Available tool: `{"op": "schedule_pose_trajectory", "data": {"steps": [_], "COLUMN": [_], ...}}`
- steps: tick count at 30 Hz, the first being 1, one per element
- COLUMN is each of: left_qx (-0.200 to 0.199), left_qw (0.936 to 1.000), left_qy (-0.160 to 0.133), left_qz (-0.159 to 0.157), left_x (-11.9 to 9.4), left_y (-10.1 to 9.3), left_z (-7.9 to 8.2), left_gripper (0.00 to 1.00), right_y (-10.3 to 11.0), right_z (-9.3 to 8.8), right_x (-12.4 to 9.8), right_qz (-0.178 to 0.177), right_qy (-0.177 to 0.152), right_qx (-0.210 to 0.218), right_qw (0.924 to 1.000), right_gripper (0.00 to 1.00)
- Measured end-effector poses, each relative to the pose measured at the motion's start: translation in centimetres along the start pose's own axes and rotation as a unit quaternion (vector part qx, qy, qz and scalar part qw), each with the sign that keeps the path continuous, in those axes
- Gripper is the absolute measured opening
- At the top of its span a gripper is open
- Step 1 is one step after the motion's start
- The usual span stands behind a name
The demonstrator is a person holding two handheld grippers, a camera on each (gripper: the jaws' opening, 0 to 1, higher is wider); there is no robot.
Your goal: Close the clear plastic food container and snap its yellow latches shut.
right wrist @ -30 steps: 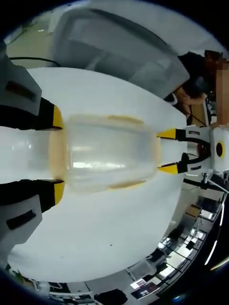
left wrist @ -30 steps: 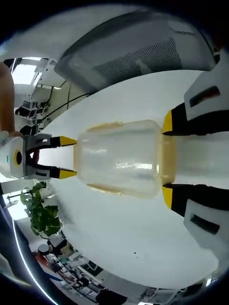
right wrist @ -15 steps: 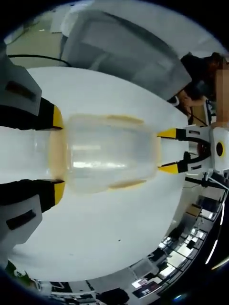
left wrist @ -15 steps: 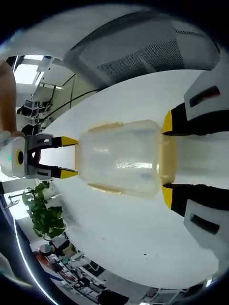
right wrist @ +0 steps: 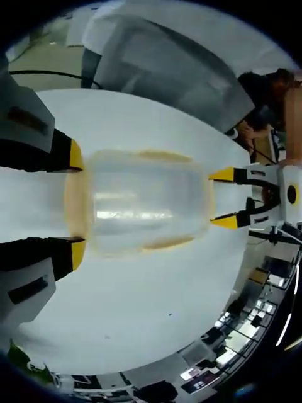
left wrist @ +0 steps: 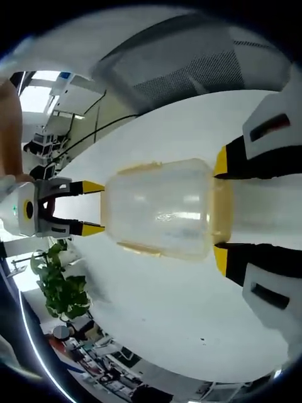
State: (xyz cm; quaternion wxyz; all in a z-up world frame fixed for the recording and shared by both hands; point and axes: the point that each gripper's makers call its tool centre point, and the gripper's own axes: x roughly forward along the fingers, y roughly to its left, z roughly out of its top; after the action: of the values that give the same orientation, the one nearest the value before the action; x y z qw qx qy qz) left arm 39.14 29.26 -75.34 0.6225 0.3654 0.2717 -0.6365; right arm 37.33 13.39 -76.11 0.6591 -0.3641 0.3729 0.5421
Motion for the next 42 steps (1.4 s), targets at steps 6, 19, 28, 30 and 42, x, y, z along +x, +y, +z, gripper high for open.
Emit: {"op": "schedule_pose_trajectory", "data": {"steps": [6, 19, 28, 30, 42], "left_qx": [-0.001, -0.008, -0.014, -0.016, -0.028], "left_qw": [1.0, 0.9998, 0.9996, 0.9996, 0.9992], "left_qy": [0.006, 0.013, 0.014, 0.014, 0.013], "left_qz": [-0.004, -0.015, -0.019, -0.02, -0.026], "left_x": [0.6, 2.1, 2.5, 2.5, 2.4], "left_y": [0.0, 0.2, 0.1, 0.1, -0.5], "left_z": [0.6, 0.3, 0.1, 0.0, -0.5], "left_gripper": [0.38, 0.38, 0.38, 0.38, 0.38], "right_y": [-0.1, -0.1, -0.1, -0.1, 0.3], "right_z": [-0.9, -1.9, -2.2, -2.2, -1.9], "right_x": [0.0, 0.6, 0.9, 0.9, 1.2], "right_qz": [0.006, 0.018, 0.024, 0.025, 0.032], "right_qy": [0.005, 0.003, 0.002, -0.001, -0.006], "right_qx": [0.004, 0.013, 0.018, 0.018, 0.018], "right_qw": [1.0, 0.9997, 0.9995, 0.9995, 0.9993], "right_gripper": [0.39, 0.39, 0.39, 0.39, 0.39]}}
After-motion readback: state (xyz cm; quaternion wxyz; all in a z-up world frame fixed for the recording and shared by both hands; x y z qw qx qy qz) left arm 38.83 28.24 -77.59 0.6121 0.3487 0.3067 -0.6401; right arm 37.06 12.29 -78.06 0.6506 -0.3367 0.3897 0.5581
